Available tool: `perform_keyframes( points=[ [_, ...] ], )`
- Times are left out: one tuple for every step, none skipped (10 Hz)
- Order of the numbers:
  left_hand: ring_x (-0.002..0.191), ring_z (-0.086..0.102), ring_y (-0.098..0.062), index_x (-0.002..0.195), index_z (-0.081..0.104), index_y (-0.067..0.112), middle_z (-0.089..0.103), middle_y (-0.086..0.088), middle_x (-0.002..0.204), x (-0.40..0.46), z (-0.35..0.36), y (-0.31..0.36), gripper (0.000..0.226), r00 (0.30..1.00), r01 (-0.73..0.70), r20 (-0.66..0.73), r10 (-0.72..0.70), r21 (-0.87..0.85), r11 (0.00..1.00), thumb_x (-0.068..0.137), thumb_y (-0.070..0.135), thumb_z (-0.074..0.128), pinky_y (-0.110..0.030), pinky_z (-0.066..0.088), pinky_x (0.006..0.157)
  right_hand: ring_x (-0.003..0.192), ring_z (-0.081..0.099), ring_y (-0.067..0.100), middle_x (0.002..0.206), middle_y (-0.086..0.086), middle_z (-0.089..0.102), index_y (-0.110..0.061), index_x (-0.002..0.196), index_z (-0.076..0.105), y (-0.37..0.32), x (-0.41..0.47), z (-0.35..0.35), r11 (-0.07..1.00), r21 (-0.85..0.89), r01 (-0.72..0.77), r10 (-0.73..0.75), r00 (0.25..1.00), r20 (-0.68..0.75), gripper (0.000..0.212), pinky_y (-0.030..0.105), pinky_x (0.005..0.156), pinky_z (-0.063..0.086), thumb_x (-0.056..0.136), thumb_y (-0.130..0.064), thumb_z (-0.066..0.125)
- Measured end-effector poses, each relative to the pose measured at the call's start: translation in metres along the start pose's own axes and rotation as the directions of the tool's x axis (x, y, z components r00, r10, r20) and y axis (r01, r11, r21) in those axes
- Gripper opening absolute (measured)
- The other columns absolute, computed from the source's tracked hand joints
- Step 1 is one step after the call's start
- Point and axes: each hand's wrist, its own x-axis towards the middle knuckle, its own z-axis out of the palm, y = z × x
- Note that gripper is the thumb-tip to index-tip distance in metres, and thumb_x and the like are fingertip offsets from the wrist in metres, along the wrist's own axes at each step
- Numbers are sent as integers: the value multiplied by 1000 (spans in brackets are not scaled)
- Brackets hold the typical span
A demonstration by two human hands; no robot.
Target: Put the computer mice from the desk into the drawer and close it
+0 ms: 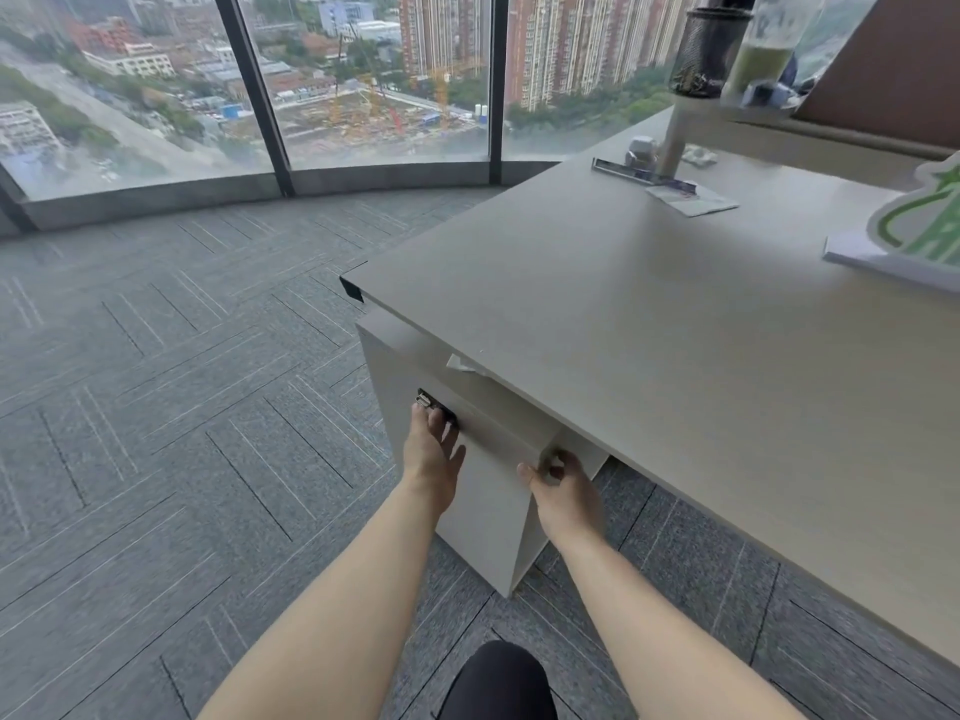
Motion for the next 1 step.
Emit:
perform_keyframes(
  points=[
    [135, 45, -25, 147, 37, 15, 42, 4, 151, -8, -1, 1, 61, 1000, 1, 15, -3, 129, 992, 99, 51, 28, -41, 33, 112, 106, 66, 31, 111, 7, 72, -15, 115, 58, 1, -3, 0, 994, -109, -16, 22, 998, 51, 40, 34, 80, 50, 90, -46, 62]
  ],
)
